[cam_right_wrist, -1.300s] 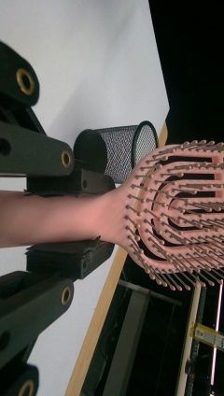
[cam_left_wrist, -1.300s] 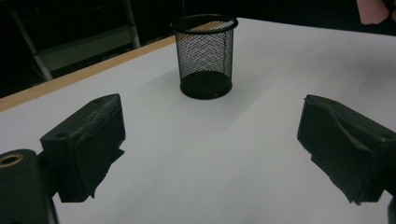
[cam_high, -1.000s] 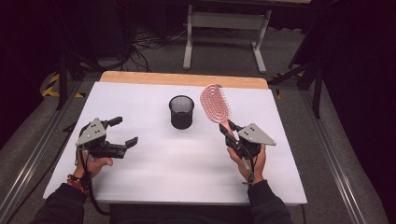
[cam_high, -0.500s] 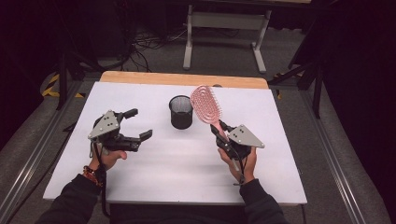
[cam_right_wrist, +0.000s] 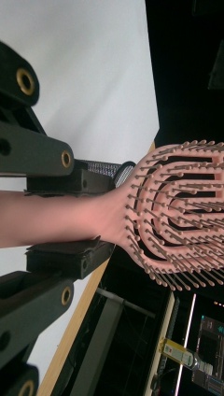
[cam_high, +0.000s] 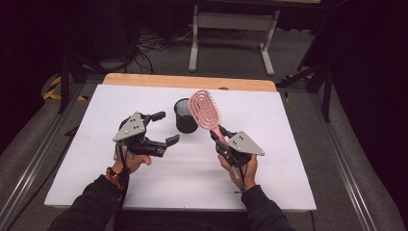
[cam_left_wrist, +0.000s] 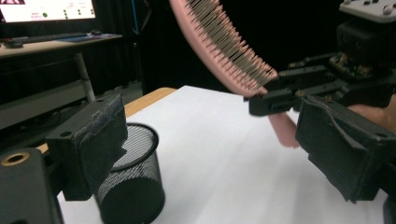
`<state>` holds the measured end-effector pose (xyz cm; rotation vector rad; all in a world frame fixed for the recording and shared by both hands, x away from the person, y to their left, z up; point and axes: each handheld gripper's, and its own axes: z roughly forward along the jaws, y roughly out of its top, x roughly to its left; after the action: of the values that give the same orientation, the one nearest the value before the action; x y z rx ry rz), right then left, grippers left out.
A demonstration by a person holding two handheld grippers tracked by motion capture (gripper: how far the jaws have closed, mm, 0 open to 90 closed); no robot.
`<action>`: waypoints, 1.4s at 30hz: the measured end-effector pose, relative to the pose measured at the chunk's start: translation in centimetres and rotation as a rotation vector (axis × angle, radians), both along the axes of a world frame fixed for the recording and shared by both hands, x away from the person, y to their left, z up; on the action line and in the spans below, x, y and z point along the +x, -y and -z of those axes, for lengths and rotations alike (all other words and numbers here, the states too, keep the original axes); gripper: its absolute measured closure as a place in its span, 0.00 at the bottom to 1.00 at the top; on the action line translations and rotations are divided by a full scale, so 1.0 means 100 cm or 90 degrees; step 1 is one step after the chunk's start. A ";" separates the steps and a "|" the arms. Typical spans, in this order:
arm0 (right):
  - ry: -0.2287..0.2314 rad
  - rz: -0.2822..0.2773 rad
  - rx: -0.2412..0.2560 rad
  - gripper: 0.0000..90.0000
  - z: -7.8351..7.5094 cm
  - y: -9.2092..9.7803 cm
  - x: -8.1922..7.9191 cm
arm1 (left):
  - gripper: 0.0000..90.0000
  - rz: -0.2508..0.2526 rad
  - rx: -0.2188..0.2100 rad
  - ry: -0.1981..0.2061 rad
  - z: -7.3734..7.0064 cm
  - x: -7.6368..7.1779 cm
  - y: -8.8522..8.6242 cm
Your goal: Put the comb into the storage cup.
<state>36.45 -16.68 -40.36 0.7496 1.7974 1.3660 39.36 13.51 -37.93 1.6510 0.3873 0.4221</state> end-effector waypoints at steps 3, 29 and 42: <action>0.004 -0.001 -0.002 0.78 0.001 -0.003 -0.001 | 0.12 0.003 -0.013 0.000 -0.002 0.000 0.007; 0.038 -0.003 -0.033 0.78 0.015 -0.034 -0.011 | 0.23 -0.006 -0.089 -0.093 -0.005 0.008 0.044; 0.082 0.013 -0.075 0.78 0.024 -0.050 -0.018 | 0.49 -0.039 -0.135 -0.094 -0.002 0.008 0.041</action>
<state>34.62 -11.73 -42.79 0.6012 1.7477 1.2542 40.17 9.46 -37.70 1.4701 0.5752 0.2945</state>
